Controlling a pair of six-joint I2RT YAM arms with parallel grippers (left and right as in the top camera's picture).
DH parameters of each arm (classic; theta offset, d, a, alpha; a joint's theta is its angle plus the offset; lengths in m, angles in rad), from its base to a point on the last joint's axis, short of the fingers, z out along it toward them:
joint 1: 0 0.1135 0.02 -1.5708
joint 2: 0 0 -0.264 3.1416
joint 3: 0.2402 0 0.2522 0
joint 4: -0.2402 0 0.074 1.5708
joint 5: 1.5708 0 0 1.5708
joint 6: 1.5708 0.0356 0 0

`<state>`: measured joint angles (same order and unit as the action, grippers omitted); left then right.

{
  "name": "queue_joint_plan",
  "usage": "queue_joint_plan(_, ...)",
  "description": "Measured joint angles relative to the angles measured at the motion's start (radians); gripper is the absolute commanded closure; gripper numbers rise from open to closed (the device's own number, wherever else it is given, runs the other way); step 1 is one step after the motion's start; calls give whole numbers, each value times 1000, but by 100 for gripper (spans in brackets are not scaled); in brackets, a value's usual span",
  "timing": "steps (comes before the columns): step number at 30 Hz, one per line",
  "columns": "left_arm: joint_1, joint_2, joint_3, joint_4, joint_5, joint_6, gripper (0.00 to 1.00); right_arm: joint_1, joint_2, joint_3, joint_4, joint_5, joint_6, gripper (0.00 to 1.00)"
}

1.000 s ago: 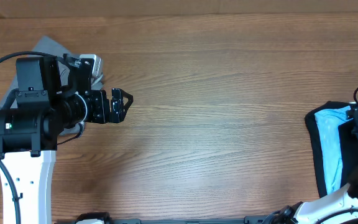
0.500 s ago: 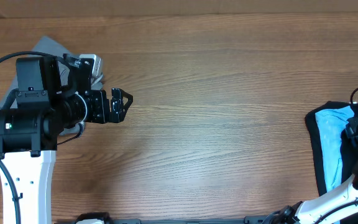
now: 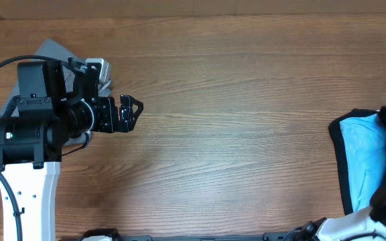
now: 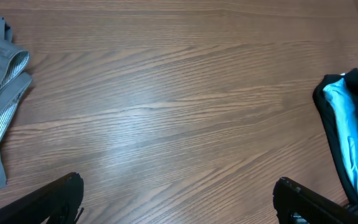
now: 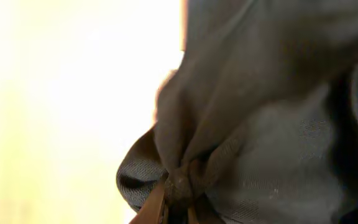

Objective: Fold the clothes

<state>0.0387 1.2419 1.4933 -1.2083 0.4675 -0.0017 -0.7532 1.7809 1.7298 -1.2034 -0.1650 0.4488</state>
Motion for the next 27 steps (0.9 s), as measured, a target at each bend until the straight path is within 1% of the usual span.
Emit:
queue_joint_plan(3,0,0,0,0,0,0,0,42,-90,56,-5,-77,-14,96)
queue_joint_plan(6,0,0,0,-1,0,0,0,172,-171,78,-5,-148,-20,96)
queue_joint_plan(8,0,0,5,-14,-1,0,0,291,-194,82,-4,-180,-19,96)
queue_joint_plan(9,0,0,10,-21,-2,-1,0,327,-195,83,-1,-188,-18,95)
queue_joint_plan(10,0,0,23,-36,-4,-5,0,402,-195,83,2,-200,-11,95)
queue_joint_plan(11,0,0,50,-54,-4,-8,0,510,-192,83,15,-210,5,95)
queue_joint_plan(13,0,0,103,-87,-14,-12,0,642,-190,83,58,-209,31,94)
queue_joint_plan(14,0,5,156,-130,-38,-18,0,757,-186,83,96,-196,58,93)
queue_joint_plan(15,0,5,218,-160,-71,-19,0,828,-184,83,109,-185,71,93)
queue_joint_plan(16,0,4,275,-191,-110,-20,0,940,-177,83,126,-166,95,88)
queue_joint_plan(17,0,4,315,-202,-137,-22,0,1009,-170,83,137,-156,108,83)
queue_joint_plan(18,0,2,341,-212,-156,-22,0,1081,-160,83,142,-145,121,71)
queue_joint_plan(19,0,2,390,-232,-190,-22,0,1137,-148,83,148,-140,130,65)
queue_joint_plan(20,0,0,425,-241,-217,-23,0,1209,-132,84,148,-134,142,59)
queue_joint_plan(21,0,0,443,-245,-229,-22,0,1278,-110,84,148,-134,141,56)
queue_joint_plan(23,0,-2,489,-255,-266,-23,0,1377,-90,84,140,-92,154,46)
queue_joint_plan(25,0,-3,500,-260,-283,-23,0,1412,-89,84,124,-51,153,43)
queue_joint_plan(27,0,-2,500,-263,-290,-23,0,1415,-90,84,96,-6,153,41)
